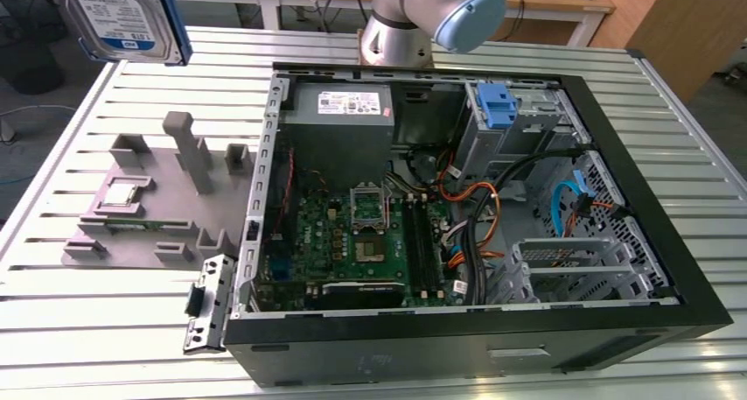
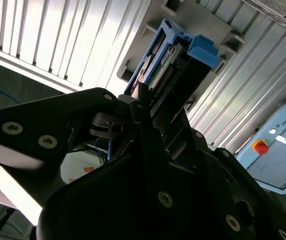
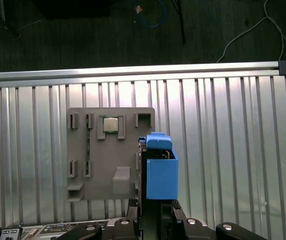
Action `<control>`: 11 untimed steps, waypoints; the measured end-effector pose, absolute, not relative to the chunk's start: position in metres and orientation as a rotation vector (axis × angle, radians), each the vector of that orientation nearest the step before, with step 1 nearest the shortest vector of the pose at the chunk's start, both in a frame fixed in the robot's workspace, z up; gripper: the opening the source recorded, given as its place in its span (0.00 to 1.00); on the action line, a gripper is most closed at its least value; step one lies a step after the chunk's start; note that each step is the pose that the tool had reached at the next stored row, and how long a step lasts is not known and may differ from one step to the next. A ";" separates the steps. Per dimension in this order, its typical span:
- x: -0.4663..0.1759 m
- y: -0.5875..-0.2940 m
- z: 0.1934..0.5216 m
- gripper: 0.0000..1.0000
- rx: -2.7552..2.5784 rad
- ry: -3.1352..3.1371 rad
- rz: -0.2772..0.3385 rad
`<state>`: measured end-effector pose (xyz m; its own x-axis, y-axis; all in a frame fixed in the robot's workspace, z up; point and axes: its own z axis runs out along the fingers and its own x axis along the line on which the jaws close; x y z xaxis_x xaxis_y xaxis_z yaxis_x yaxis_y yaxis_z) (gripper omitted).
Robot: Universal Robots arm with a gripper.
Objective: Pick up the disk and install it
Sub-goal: 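Pick up the disk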
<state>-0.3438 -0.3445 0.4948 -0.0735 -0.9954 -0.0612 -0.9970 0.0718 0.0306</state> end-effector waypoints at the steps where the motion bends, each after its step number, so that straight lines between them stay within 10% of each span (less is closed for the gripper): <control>1: -0.342 -0.344 0.495 0.35 -2.122 2.282 0.100; 11: -0.339 -0.344 0.495 0.35 -2.122 2.282 0.100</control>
<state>-0.3386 -0.3445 0.4948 -0.0735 -0.9954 -0.0612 -0.9970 0.0718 0.0306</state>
